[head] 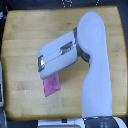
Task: Folding a cloth
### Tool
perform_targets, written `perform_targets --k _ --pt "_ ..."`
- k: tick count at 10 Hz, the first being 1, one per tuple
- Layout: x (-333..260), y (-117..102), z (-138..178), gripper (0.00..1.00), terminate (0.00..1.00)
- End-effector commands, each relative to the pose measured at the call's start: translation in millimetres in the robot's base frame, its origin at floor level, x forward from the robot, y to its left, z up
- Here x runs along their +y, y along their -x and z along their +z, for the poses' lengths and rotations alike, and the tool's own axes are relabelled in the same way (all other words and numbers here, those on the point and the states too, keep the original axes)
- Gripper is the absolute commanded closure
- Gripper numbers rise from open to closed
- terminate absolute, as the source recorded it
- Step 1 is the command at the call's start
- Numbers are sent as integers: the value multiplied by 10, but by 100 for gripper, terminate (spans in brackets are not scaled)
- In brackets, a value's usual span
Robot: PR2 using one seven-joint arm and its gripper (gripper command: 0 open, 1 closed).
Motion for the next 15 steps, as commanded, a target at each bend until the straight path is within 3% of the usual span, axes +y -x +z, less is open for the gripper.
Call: perform_targets --k 1,9,10,15 --pt "141 -113 -221 100 0" --pt "141 -76 -1 100 0" --pt "191 -75 1 0 0" --pt "247 42 7 0 0"
